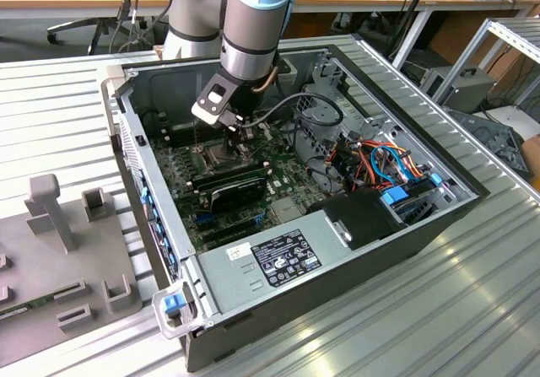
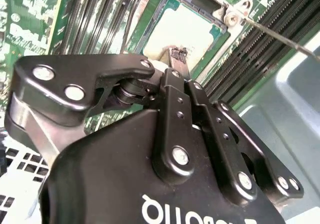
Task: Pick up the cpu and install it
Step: 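Place the cpu into insertion slot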
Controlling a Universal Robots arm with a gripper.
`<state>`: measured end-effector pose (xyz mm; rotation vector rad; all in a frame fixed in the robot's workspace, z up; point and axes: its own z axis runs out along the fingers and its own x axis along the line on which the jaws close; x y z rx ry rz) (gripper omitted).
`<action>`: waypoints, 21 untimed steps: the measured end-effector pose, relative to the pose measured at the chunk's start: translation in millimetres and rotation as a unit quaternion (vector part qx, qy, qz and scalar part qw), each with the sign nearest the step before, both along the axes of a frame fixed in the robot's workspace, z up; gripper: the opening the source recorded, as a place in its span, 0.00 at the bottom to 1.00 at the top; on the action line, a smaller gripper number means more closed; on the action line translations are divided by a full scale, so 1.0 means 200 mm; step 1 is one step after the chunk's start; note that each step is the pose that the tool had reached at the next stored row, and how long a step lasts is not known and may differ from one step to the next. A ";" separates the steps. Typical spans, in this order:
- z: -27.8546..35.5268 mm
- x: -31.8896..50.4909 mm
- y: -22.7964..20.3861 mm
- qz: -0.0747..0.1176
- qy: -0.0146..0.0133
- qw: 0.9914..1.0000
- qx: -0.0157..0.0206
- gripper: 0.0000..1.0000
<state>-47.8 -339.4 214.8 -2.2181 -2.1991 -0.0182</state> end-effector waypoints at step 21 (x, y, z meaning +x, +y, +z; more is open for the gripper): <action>-0.022 -0.075 0.060 0.000 0.001 1.000 0.000 0.11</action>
